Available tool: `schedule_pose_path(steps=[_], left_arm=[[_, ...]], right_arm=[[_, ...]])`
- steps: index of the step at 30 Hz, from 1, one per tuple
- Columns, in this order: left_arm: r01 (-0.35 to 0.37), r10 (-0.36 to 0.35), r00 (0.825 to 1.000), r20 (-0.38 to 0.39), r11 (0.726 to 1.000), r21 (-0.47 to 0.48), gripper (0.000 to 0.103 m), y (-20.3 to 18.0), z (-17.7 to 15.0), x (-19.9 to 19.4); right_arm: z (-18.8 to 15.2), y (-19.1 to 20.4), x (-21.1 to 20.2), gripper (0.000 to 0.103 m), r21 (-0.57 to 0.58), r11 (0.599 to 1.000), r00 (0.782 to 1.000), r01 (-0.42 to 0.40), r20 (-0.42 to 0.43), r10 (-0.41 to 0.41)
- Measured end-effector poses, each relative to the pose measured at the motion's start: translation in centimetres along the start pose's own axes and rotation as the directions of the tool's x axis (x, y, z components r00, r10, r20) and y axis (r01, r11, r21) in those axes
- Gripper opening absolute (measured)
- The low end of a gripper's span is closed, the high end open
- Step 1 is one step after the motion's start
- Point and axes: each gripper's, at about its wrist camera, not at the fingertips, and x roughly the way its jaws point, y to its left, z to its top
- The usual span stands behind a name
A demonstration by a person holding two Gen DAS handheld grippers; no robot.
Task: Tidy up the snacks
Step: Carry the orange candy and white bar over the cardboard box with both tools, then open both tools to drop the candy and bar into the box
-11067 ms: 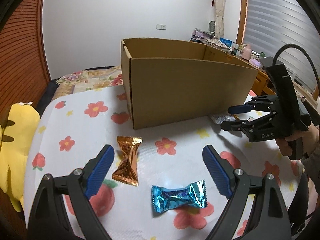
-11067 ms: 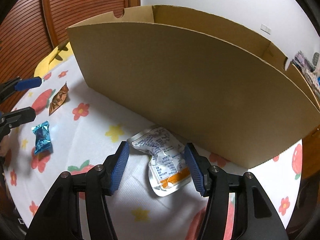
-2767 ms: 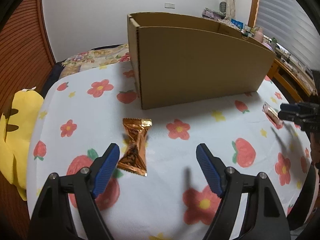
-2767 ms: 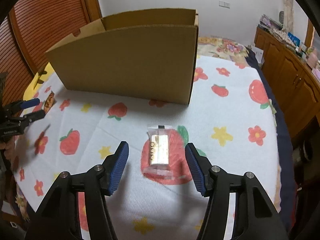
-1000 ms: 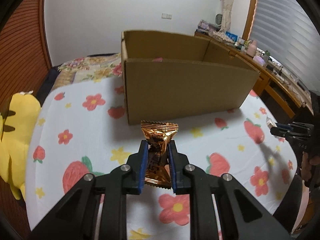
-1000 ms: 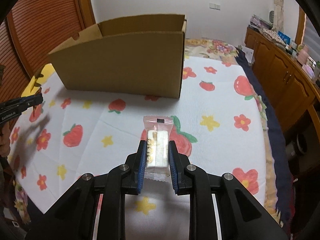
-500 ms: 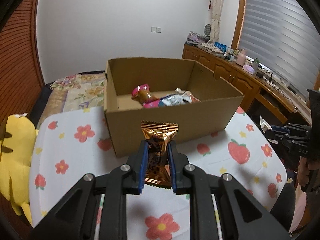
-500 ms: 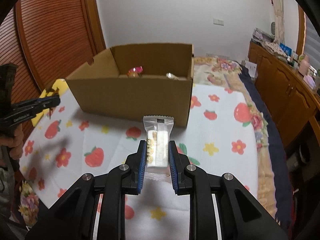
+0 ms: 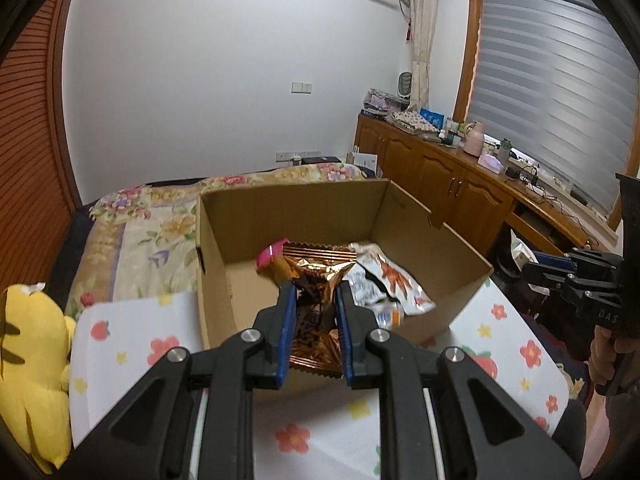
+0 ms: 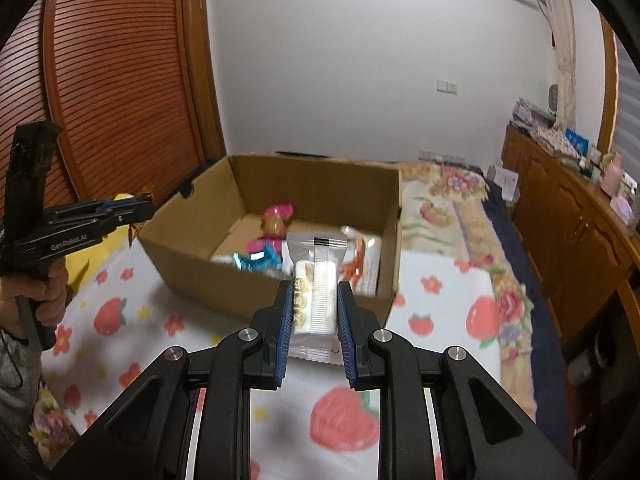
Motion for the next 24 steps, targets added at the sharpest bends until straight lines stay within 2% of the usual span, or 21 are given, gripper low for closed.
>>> schedule_pose_path(steps=[5, 11, 24], left_arm=[[0.004, -0.004, 1.0, -0.004, 1.0, -0.002, 0.017, 0.6, 1.6, 1.8], [-0.003, 0.003, 1.0, -0.026, 1.0, 0.002, 0.017, 1.0, 2.0, 4.1], [-0.015, 0.015, 0.997, -0.079, 1.0, 0.001, 0.017, 0.8, 1.3, 7.7]], right_arm=[[2.2, 0.1, 1.6, 0.019, -0.018, 1.0, 1.0, -0.015, 0.017, 0.015], [3.8, 0.4, 4.5, 0.02, -0.045, 0.998, 0.999, -0.033, 0.008, 0.033], [3.7, -0.1, 9.9, 0.019, -0.047, 0.998, 0.997, -0.048, -0.063, 0.045]])
